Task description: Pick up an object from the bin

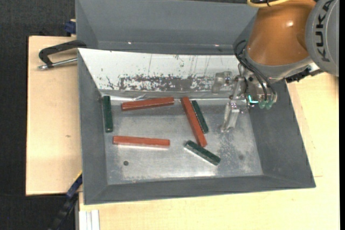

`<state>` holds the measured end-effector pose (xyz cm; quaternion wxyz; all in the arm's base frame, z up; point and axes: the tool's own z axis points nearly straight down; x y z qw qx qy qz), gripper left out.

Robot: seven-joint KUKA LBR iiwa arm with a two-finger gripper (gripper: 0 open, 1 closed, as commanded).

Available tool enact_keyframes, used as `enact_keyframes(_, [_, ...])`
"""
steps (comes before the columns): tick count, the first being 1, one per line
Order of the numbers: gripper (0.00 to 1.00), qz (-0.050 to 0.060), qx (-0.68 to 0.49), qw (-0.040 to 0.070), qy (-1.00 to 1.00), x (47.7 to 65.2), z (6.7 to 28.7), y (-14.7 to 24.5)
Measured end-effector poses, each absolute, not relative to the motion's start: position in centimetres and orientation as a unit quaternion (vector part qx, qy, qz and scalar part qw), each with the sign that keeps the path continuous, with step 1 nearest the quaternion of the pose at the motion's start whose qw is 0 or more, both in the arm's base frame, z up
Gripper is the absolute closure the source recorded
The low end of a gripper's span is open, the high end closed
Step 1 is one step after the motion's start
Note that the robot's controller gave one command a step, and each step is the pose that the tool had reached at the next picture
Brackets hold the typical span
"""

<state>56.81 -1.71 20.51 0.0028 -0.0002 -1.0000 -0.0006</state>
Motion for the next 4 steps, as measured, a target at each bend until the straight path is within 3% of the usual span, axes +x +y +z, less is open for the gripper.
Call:
enact_keyframes(1, [0.0,0.0,0.0,-0.001,-1.0,57.0,20.9,-1.7])
enact_keyframes(2, [0.0,0.0,0.034,-0.003,-0.999,54.2,16.2,0.6])
enact_keyframes(3, [0.0,-0.001,0.032,-0.003,-0.999,53.7,9.6,2.2])
enact_keyframes(4, [1.0,0.0,-0.023,0.0,-1.0,50.9,7.0,-2.7])
